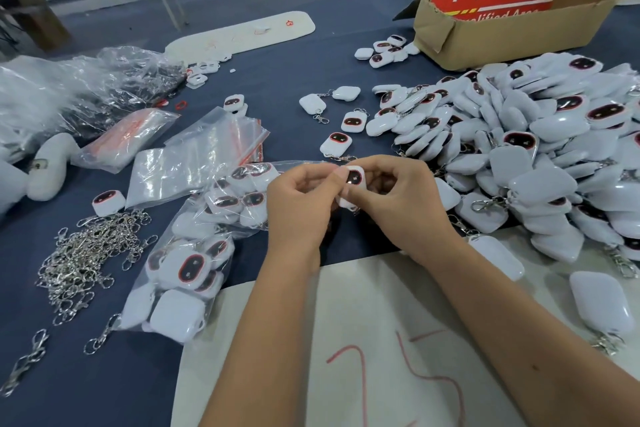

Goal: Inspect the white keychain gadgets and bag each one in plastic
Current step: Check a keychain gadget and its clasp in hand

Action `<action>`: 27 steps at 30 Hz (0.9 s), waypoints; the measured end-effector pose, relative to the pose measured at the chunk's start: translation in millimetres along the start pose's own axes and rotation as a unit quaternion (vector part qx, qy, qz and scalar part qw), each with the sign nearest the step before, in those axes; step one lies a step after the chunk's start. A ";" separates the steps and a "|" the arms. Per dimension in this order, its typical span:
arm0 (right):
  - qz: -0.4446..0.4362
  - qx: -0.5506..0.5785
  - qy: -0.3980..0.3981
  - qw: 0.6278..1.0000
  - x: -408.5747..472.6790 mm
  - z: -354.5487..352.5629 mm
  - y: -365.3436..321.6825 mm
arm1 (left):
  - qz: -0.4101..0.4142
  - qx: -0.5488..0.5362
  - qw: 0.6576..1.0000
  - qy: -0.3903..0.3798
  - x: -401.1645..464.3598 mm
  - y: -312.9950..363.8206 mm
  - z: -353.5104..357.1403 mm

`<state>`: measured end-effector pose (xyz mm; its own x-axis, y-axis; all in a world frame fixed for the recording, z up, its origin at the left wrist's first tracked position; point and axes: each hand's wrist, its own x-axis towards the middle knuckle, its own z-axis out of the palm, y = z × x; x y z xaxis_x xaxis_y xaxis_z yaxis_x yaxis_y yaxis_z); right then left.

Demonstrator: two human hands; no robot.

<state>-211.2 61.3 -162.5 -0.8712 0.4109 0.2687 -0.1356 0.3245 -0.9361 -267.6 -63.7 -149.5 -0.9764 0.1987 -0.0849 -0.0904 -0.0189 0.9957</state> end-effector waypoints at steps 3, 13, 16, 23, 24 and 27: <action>0.016 0.051 -0.005 0.999 1.0 -2.5 0.0 | -0.037 -0.030 0.998 -0.039 1.9 0.9 -3.9; 0.040 0.096 -0.040 0.994 3.3 -5.0 -2.0 | -0.033 -0.040 0.997 -0.052 1.0 2.3 -5.5; 0.042 0.096 -0.041 0.994 3.2 -5.3 -1.0 | -0.021 -0.026 0.999 -0.043 1.2 1.6 -4.8; 0.046 0.108 -0.033 0.993 2.7 -5.4 -3.2 | -0.024 -0.019 0.998 -0.047 1.5 0.5 -4.2; 0.046 0.108 -0.033 0.993 2.8 -5.5 -3.5 | -0.026 -0.018 0.998 -0.048 1.6 0.4 -4.4; 0.046 0.104 -0.031 0.993 2.8 -4.7 -4.3 | -0.030 -0.016 0.998 -0.045 2.0 0.1 -4.4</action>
<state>-210.8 65.1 -156.7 -0.9112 0.3749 0.1708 -0.1429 0.1013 -0.9845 -270.5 -67.6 -149.7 -0.9476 0.2870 -0.1402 -0.1568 -0.0357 0.9870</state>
